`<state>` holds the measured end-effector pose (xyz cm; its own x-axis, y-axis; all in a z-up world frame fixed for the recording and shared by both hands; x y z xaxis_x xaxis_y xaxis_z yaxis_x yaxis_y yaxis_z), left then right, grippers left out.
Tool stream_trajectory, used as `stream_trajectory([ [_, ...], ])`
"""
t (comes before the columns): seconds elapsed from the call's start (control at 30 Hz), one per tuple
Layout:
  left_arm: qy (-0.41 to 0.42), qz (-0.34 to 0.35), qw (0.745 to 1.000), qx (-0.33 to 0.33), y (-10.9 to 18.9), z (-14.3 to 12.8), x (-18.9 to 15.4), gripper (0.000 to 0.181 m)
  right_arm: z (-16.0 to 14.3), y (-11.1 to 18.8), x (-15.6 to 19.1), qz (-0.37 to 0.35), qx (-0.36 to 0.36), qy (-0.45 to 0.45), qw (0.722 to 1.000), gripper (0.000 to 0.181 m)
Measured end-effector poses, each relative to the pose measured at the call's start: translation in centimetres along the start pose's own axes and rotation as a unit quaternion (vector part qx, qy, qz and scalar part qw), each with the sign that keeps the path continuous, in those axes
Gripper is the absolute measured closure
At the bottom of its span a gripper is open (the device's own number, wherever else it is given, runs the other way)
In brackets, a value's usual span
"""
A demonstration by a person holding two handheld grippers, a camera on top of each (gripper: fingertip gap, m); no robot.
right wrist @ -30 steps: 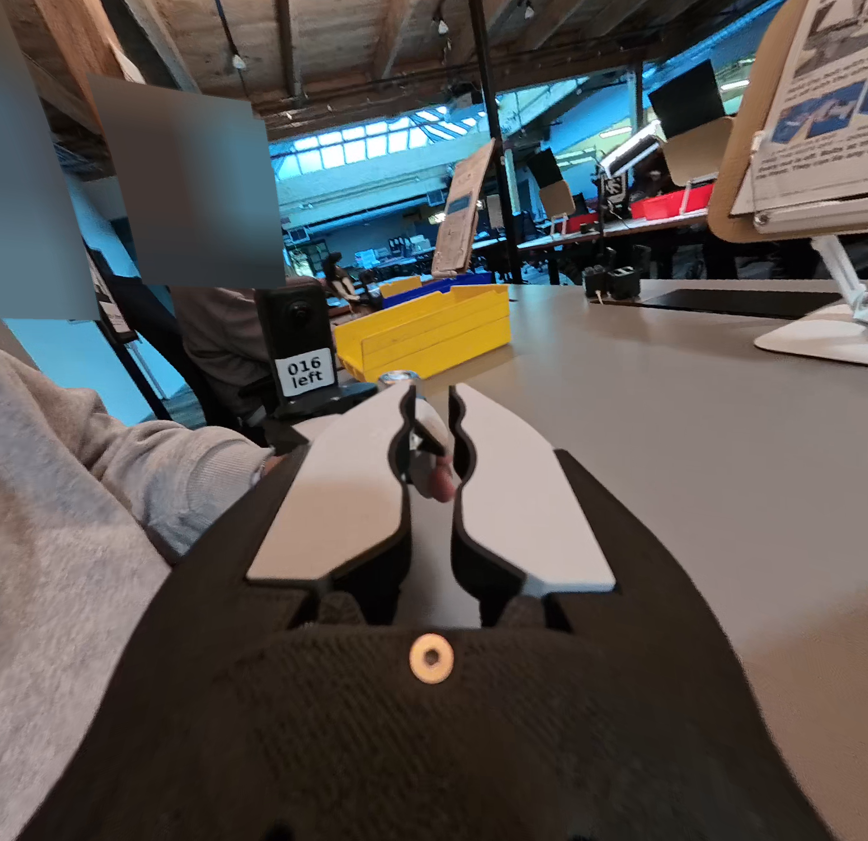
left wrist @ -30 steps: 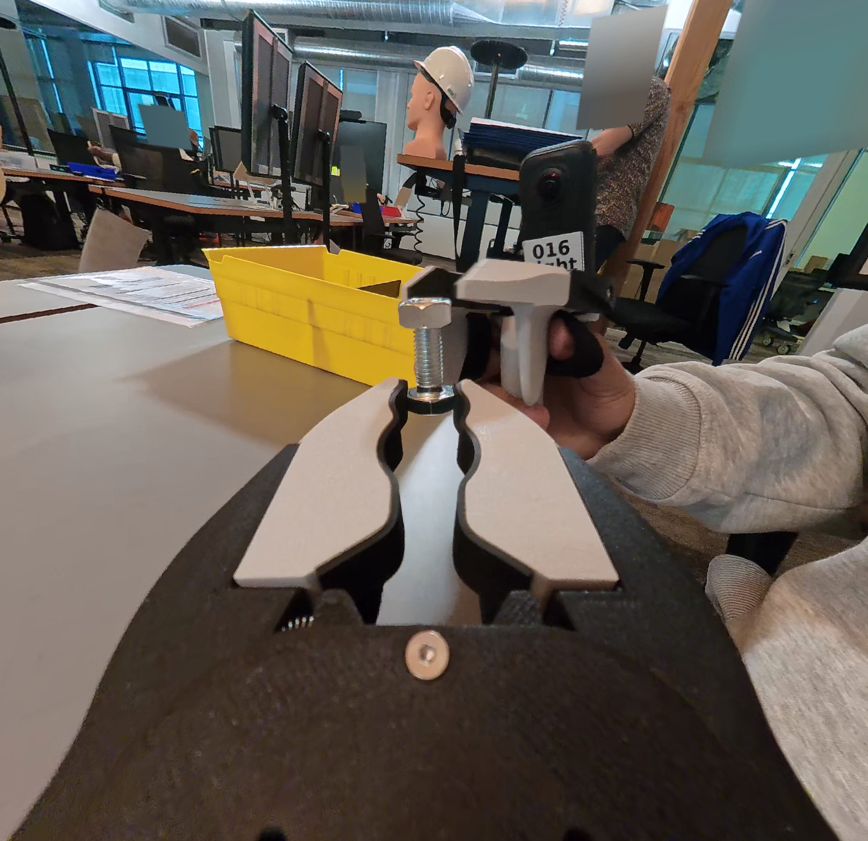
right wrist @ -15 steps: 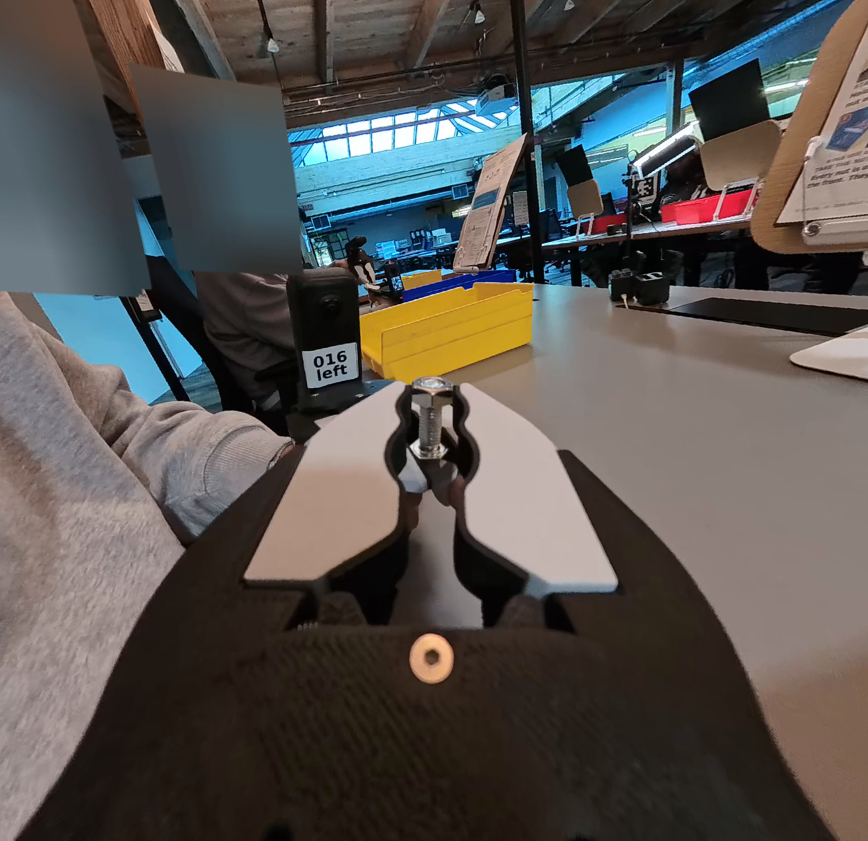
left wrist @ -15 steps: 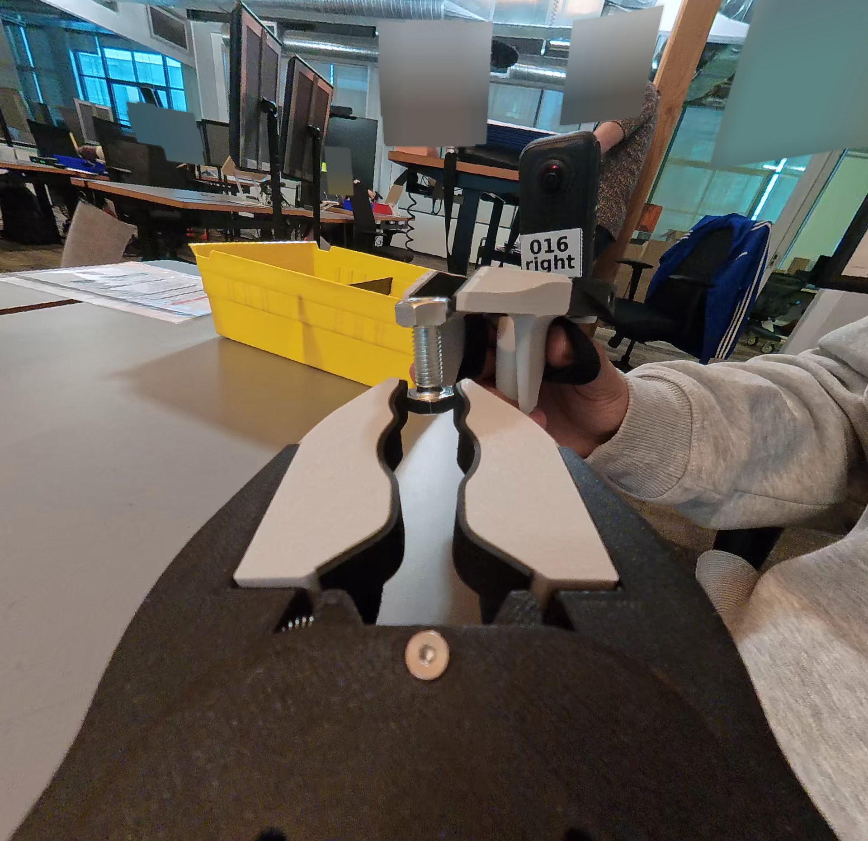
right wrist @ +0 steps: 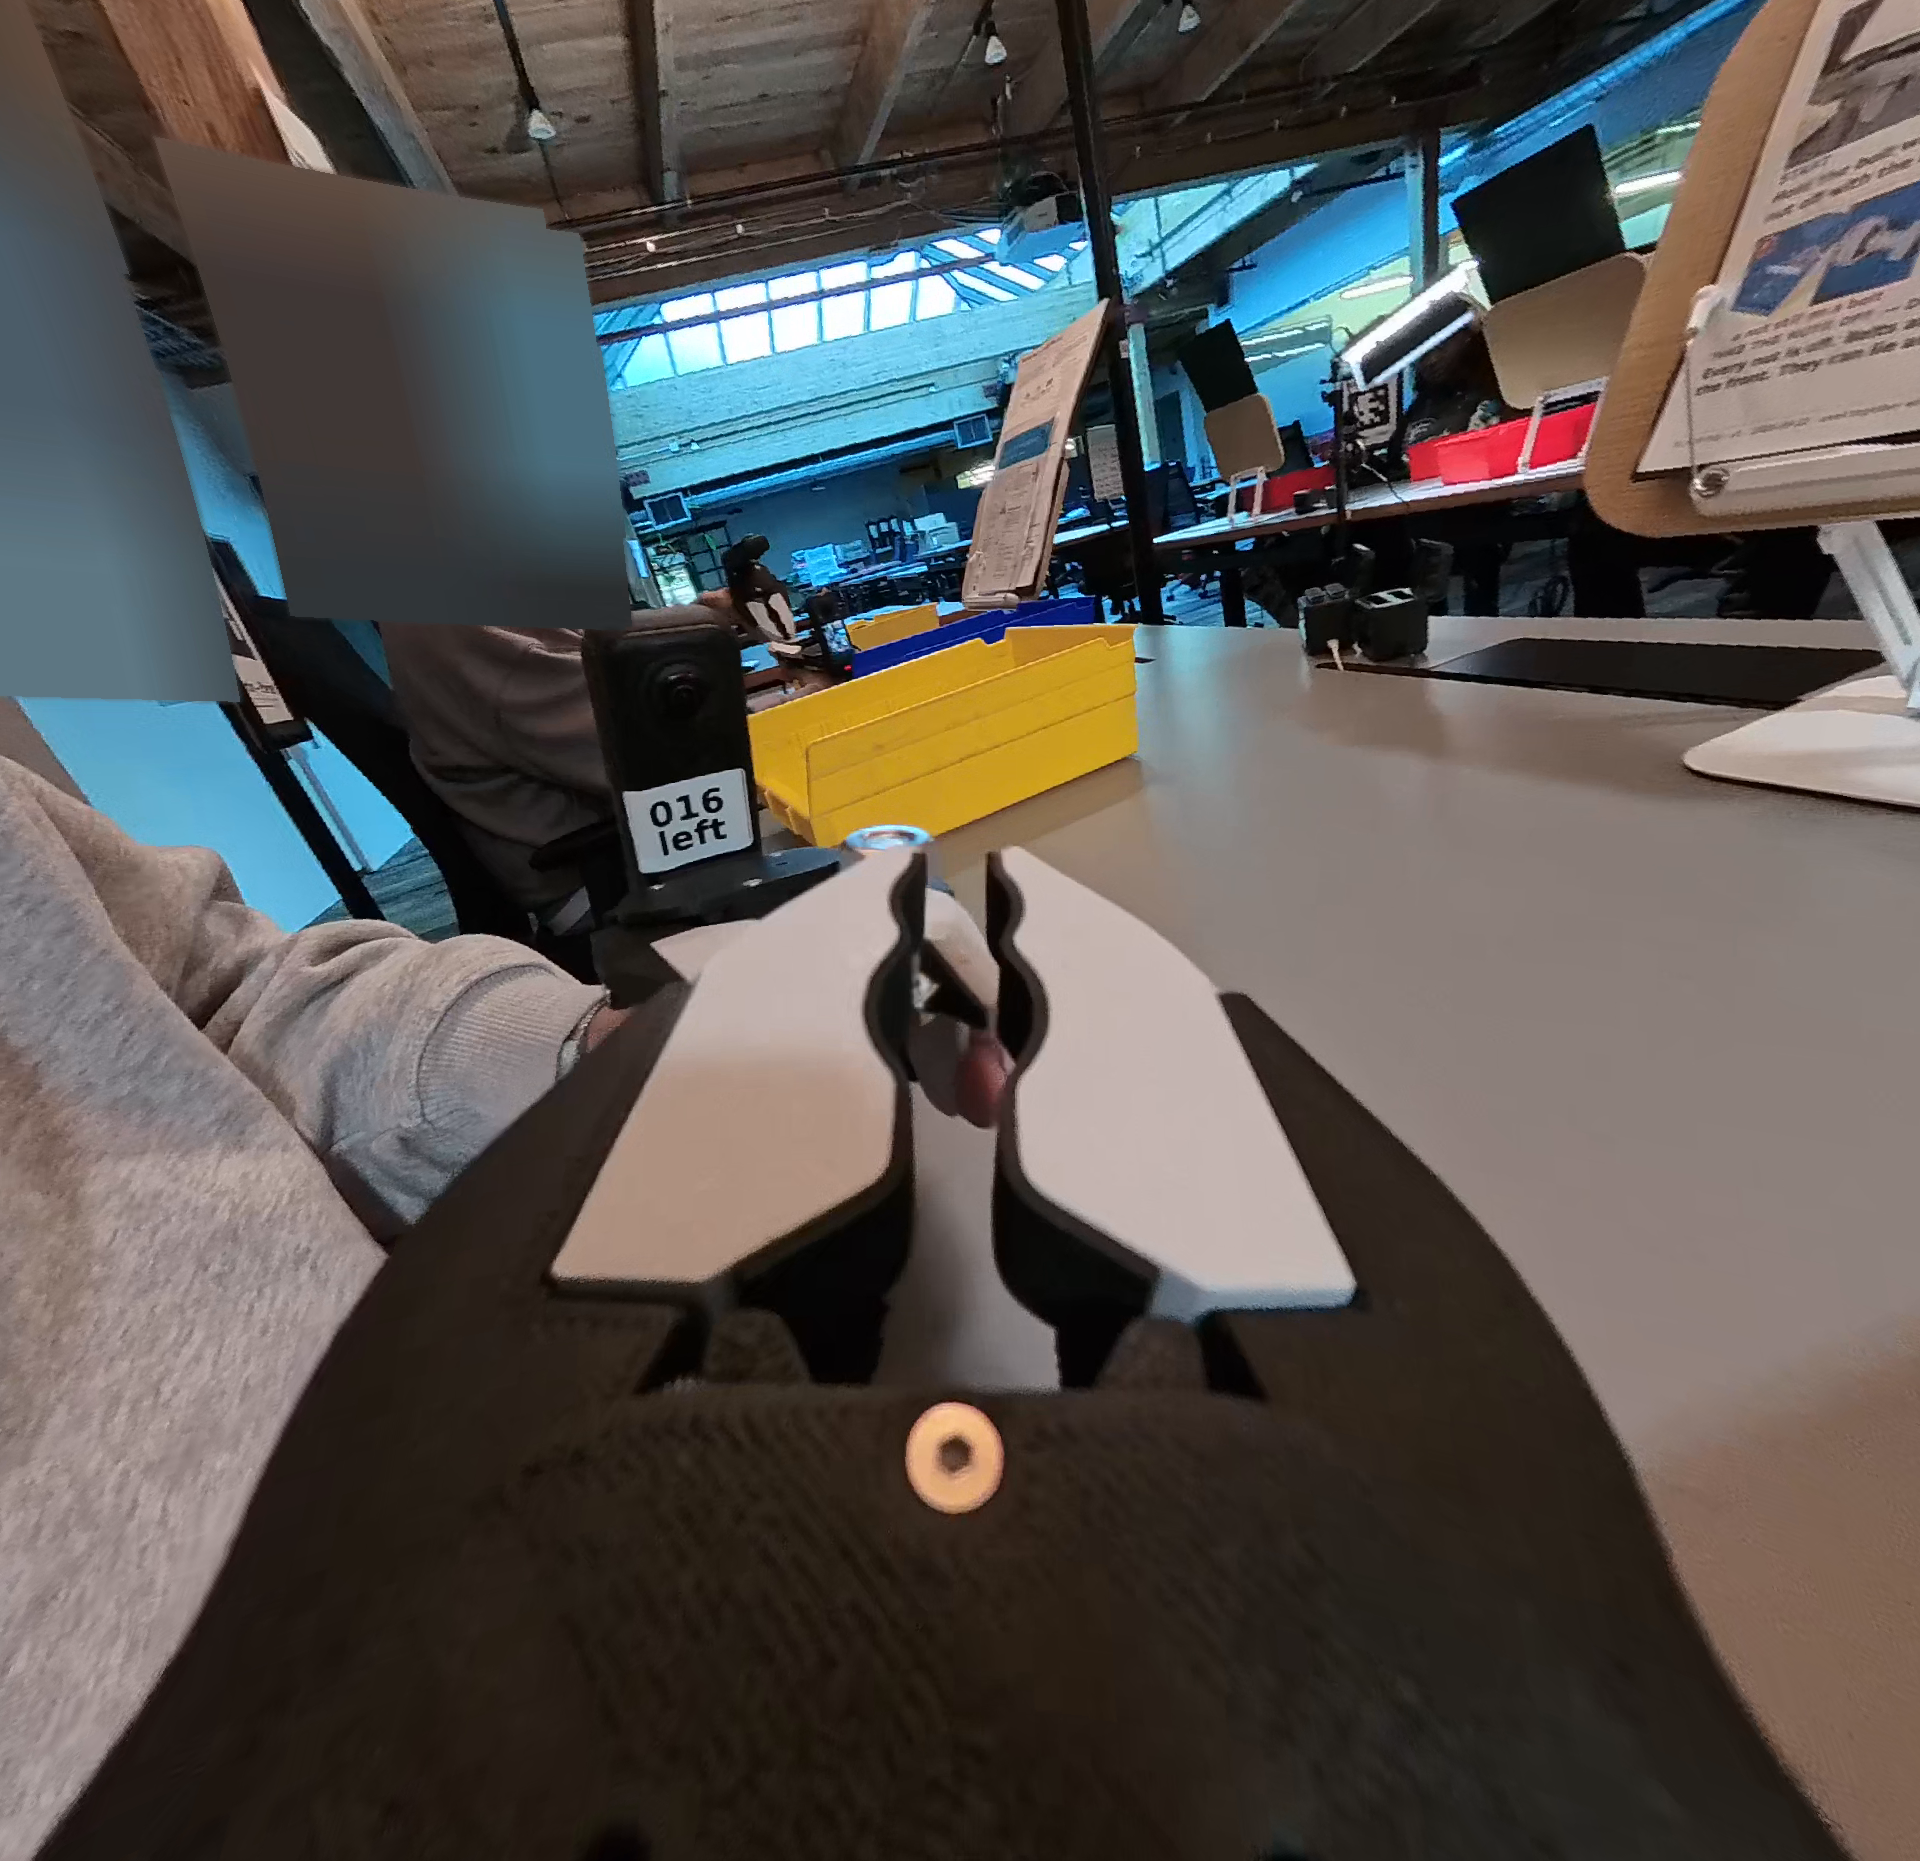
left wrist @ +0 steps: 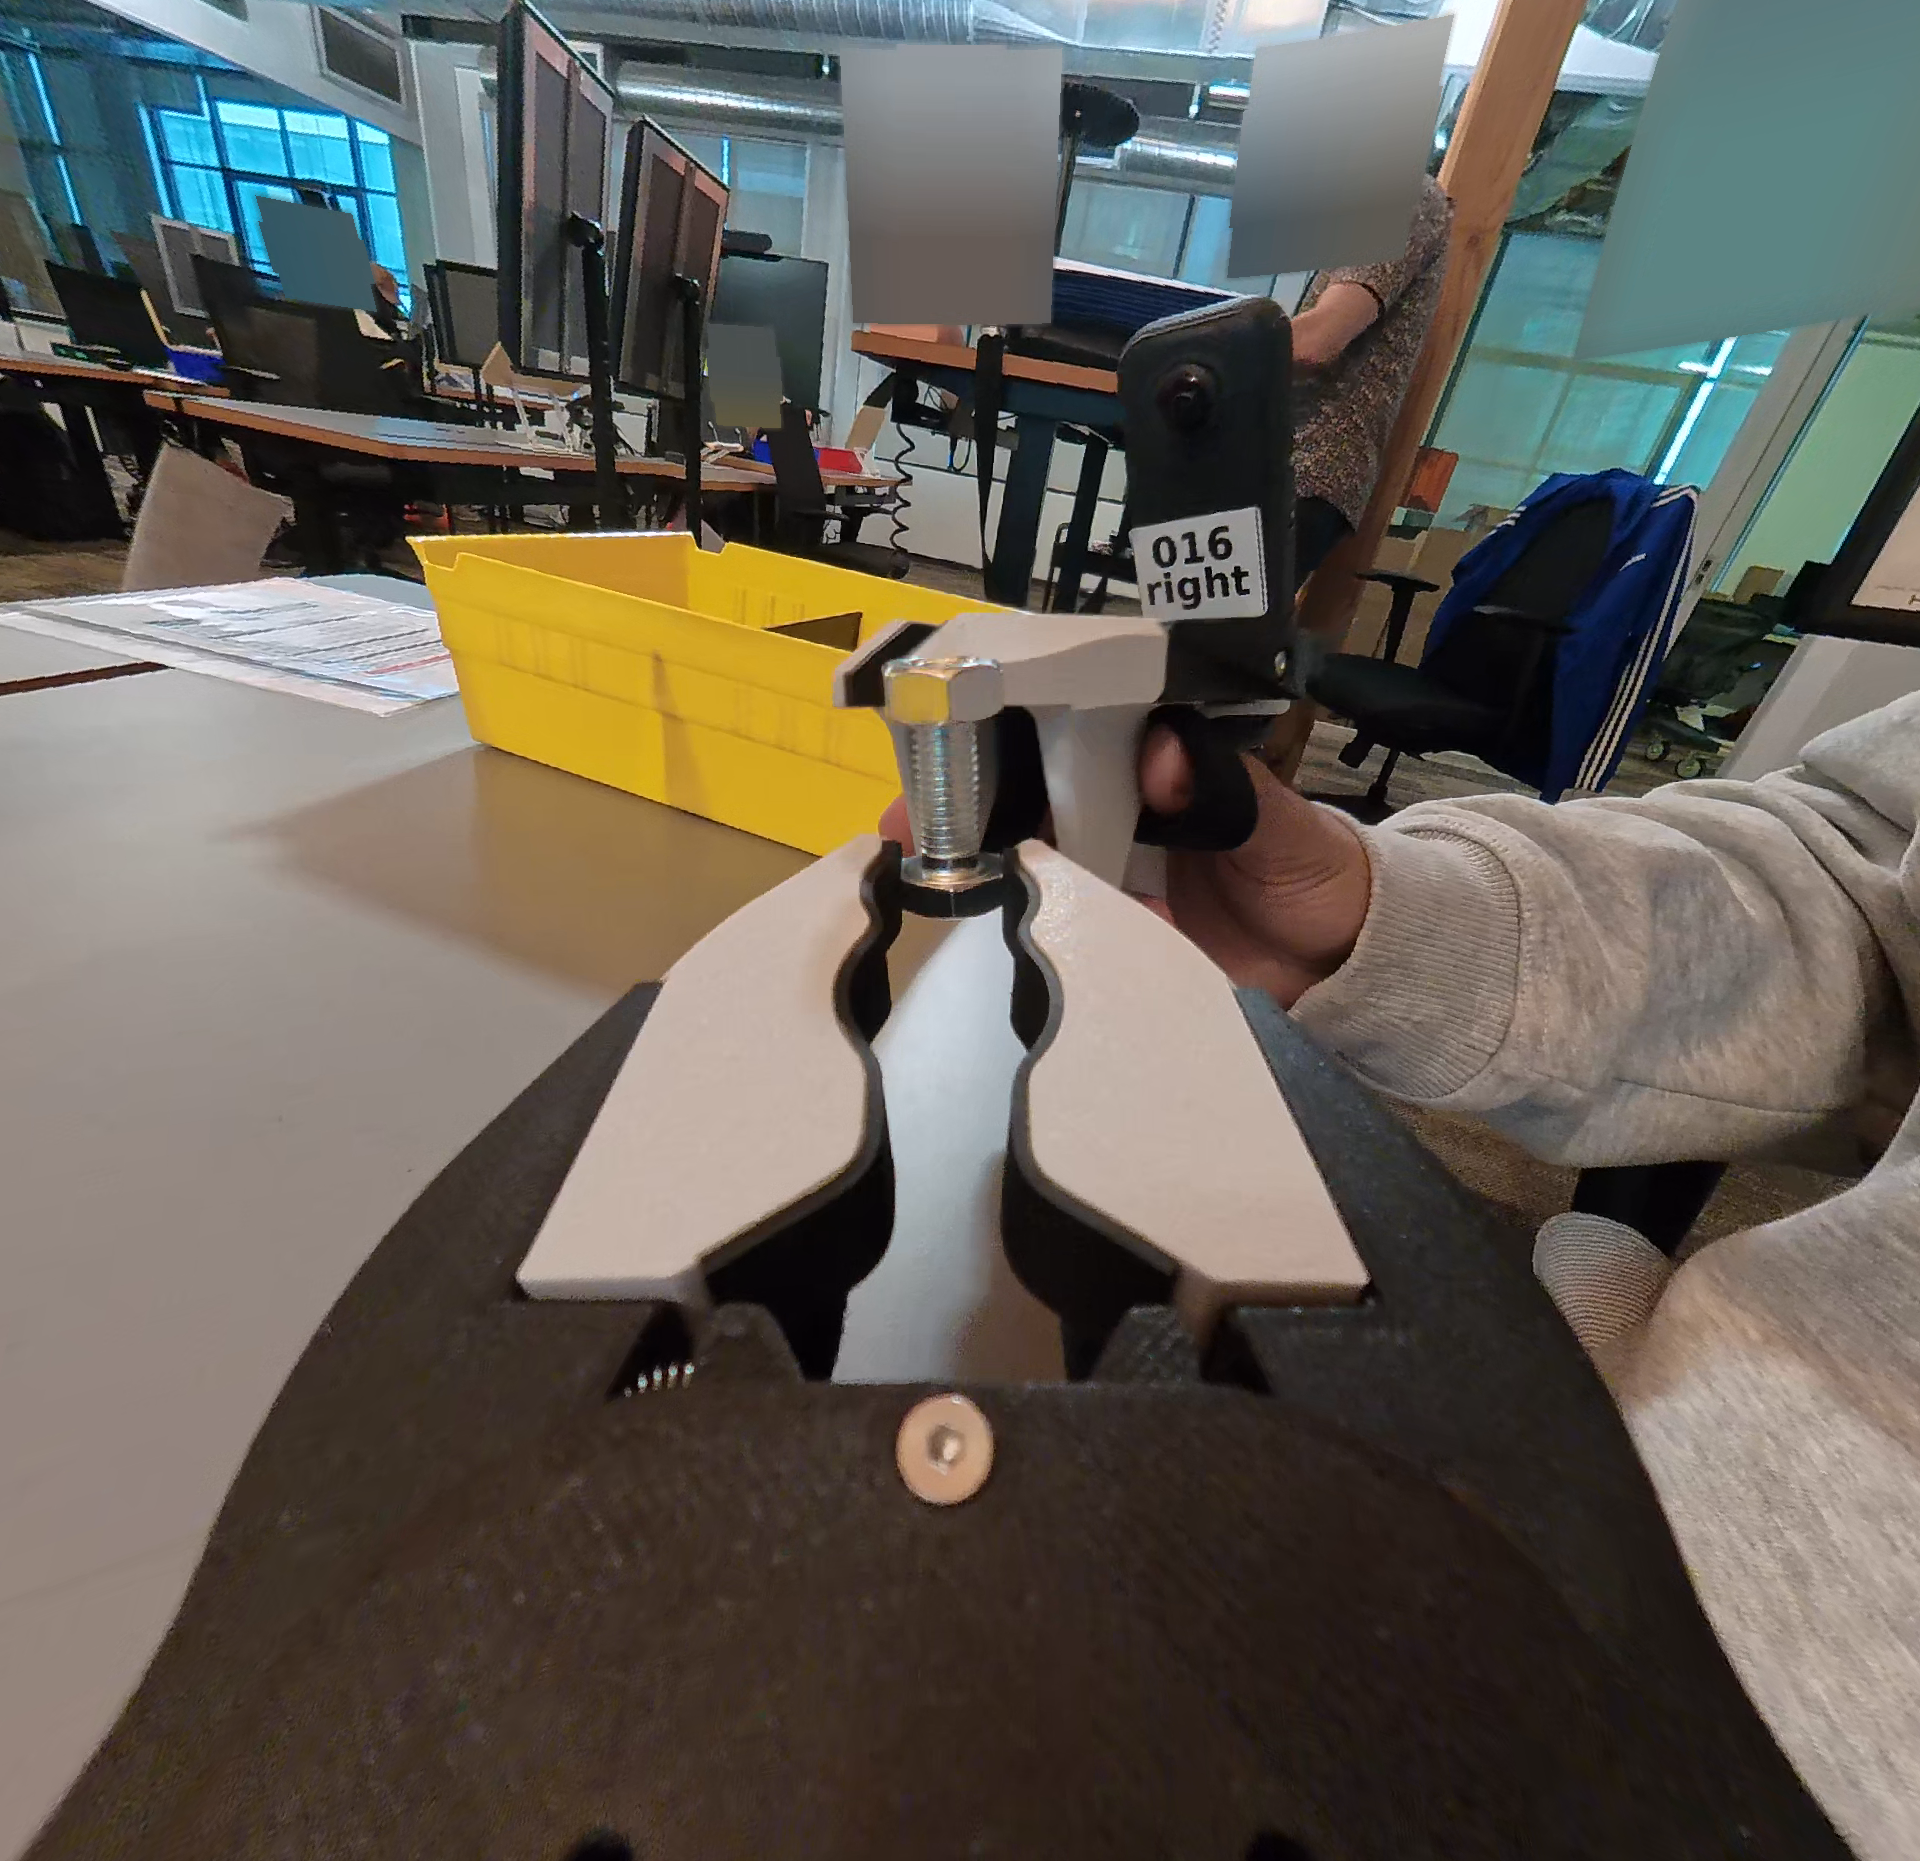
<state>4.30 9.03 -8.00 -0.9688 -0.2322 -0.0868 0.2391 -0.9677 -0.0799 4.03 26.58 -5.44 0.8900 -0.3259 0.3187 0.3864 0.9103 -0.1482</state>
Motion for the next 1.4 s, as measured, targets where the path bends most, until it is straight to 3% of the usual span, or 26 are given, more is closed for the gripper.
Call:
stream_trajectory([
  [0.1, -0.001, 0.004, 1.0, -0.001, 0.0, 0.0, 0.0, 0.162, -0.1, 0.1, -0.4, -0.026, 0.005, -0.004, 1.0, 0.174],
  [0.37, 0.003, 0.005, 1.0, -0.001, 0.0, 0.0, 0.1, 0.162, 0.1, -0.1, 0.5, 0.035, -0.01, -0.003, 0.999, 0.161],
  [0.53, 0.002, 0.002, 1.0, -0.004, 0.1, 0.1, 0.0, 0.162, -0.2, -0.4, 0.8, 0.027, 0.014, 0.025, 0.999, 0.165],
  [0.93, 0.0, 0.002, 1.0, -0.005, 0.1, 0.1, 0.0, 0.162, 0.2, 0.3, -0.3, 0.004, -0.015, -0.016, 1.0, 0.175],
  [1.2, -0.006, 0.002, 1.0, 0.001, 0.0, 0.0, -0.1, 0.162, 0.0, -0.2, 0.7, 0.026, -0.003, 0.017, 1.0, 0.158],
  [1.4, -0.005, 0.002, 1.0, -0.001, 0.0, 0.0, -0.1, 0.162, -0.1, -0.4, 0.8, 0.02, 0.008, 0.027, 0.999, 0.16],
])
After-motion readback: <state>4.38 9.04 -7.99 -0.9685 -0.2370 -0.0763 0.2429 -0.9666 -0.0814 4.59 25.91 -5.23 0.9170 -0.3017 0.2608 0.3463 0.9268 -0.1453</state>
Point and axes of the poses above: each gripper's, where its closed fingertips meet, y back along the fingers, z out of its top, x = y × z across the jaws, the point moved 10 cm from there along y, back along the fingers, and after that the axes turned 4 degrees about -y, right-handed, at the moved point
